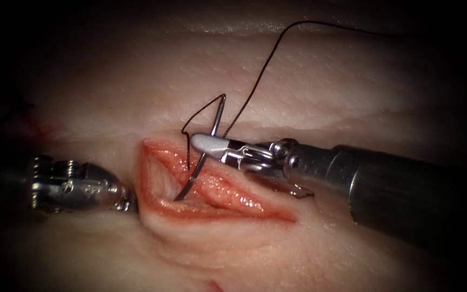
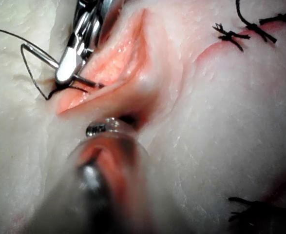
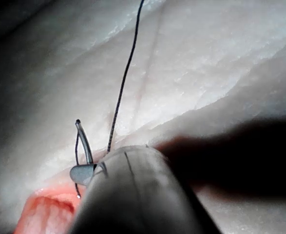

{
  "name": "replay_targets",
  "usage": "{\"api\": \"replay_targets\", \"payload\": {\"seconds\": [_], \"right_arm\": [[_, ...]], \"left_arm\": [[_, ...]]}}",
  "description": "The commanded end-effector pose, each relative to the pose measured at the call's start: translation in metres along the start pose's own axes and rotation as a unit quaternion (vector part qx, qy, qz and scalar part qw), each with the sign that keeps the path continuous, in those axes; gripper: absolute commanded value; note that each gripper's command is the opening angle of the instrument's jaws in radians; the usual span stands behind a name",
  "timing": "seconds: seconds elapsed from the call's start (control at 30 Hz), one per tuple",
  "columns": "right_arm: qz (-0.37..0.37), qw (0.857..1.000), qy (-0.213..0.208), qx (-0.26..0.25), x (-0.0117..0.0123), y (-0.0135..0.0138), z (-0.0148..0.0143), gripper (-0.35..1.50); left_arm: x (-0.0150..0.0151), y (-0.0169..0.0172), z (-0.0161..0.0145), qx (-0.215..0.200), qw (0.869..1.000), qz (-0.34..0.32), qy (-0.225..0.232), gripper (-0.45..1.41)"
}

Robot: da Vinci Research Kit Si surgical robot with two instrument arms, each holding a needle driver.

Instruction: Wound Closure

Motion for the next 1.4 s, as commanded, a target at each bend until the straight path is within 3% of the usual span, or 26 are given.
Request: {"api": "replay_targets", "payload": {"seconds": [0.03,0.7,1.27,1.4], "right_arm": [[0.008,1.0,0.001,0.01,0.0003,-0.0005,0.001,-0.35],[0.128,0.987,-0.008,0.092,-0.0023,-0.0015,0.003,-0.35],[0.15,0.981,-0.039,0.117,-0.0046,-0.0046,0.0043,-0.35],[0.095,0.989,-0.015,0.109,-0.004,-0.0041,0.0042,-0.35]], "left_arm": [[0.0001,-0.0003,0.0009,-0.001,1.0,0.001,0.001,-0.45],[-0.0004,-0.0001,0.0017,-0.006,1.0,0.003,0.001,-0.45],[-0.0008,-0.0001,0.0022,-0.008,1.0,0.005,0.001,-0.45],[-0.001,0.0001,0.002,-0.009,1.0,0.007,0.001,-0.45]]}}
